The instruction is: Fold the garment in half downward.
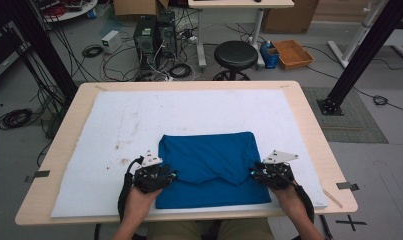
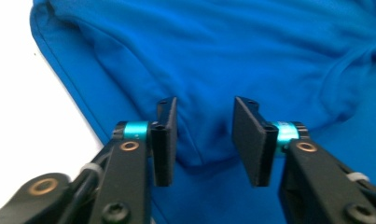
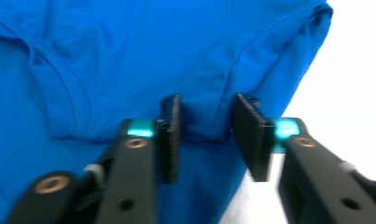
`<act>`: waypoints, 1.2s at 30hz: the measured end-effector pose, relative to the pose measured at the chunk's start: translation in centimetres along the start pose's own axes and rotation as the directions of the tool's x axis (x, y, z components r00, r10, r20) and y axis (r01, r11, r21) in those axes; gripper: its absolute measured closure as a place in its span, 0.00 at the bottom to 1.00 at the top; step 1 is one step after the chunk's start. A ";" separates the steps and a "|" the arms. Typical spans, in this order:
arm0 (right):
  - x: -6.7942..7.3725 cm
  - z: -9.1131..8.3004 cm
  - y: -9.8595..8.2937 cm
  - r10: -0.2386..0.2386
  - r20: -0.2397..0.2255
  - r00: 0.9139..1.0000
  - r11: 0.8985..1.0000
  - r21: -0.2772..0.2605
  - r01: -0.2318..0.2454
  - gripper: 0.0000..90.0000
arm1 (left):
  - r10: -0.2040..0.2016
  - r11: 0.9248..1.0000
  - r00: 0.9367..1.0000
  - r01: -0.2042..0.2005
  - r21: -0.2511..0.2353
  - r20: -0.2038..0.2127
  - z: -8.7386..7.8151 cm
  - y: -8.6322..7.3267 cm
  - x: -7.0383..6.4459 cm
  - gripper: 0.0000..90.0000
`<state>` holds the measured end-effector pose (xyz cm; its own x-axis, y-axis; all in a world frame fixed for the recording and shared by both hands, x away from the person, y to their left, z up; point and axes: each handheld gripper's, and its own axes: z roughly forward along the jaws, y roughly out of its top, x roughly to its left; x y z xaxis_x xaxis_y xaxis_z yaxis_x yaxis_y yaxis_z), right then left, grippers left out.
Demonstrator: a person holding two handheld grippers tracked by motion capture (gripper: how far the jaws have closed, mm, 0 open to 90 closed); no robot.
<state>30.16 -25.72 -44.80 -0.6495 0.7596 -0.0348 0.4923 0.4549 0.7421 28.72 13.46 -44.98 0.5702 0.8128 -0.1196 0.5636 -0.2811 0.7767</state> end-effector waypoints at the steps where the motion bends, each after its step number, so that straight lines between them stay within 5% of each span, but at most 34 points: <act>1: 0.2 0.0 0.1 -0.030 -0.007 1.000 1.000 0.004 0.030 0.86 | 0.011 1.000 1.000 -0.010 0.006 -0.010 0.0 0.1 0.0 0.79; 5: 0.9 -0.1 0.4 -0.089 0.025 0.996 0.996 0.006 0.089 0.91 | 0.033 0.999 0.998 -0.034 -0.002 -0.051 -0.4 -0.1 -0.1 0.95; 8: 0.9 -0.7 0.7 -0.080 0.022 0.997 0.996 -0.039 0.081 0.91 | 0.031 0.997 0.999 -0.033 -0.065 -0.035 -1.5 0.3 -0.3 0.96; 12: 0.8 -1.8 0.7 -0.052 -0.005 0.999 0.996 -0.078 0.051 0.91 | -0.013 0.988 0.999 0.020 -0.153 0.042 -3.3 0.7 0.0 0.96; 16: 0.9 -3.4 0.7 -0.028 -0.022 0.999 0.994 -0.104 0.026 0.91 | -0.080 0.977 0.987 0.106 -0.187 0.141 -4.9 0.1 0.3 0.96; 19: 1.0 -4.6 0.4 -0.016 -0.027 1.000 0.994 -0.107 0.013 0.91 | -0.102 0.975 0.977 0.135 -0.178 0.185 -5.5 -0.5 0.3 0.96; 21: 1.3 -5.0 0.1 -0.012 -0.046 0.999 0.996 -0.090 0.008 0.91 | -0.093 0.980 0.974 0.126 -0.155 0.206 -5.7 -1.0 0.2 0.96; 24: 2.1 -5.4 -1.1 -0.012 -0.055 0.998 1.000 -0.017 0.011 0.91 | -0.069 0.992 0.981 0.087 -0.092 0.183 -5.6 -2.0 -0.2 0.96; 28: 2.3 -4.9 -2.1 0.005 -0.053 0.999 0.998 0.059 -0.002 0.91 | -0.054 0.998 0.985 0.059 -0.029 0.163 -5.2 -2.6 -0.4 0.96; 33: 2.4 -4.8 -2.3 0.020 -0.063 0.998 0.997 0.076 -0.015 0.89 | -0.060 0.998 0.985 0.064 -0.016 0.159 -5.1 -2.5 -0.3 0.96; 35: 2.1 -5.1 -2.0 0.033 -0.070 0.997 0.999 0.045 -0.030 0.73 | -0.074 0.996 0.983 0.082 -0.043 0.166 -5.3 -2.3 0.0 0.82; 36: 2.1 -5.1 -2.0 0.033 -0.070 0.997 0.999 0.045 -0.030 0.73 | -0.079 0.994 0.984 0.090 -0.064 0.162 -5.4 -2.1 0.3 0.70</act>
<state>24.87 -27.39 -42.97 -0.6720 0.7396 0.0369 0.5370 0.4524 0.7121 24.48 17.10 -43.31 0.6133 0.7390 -0.2790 0.5734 -0.1735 0.8007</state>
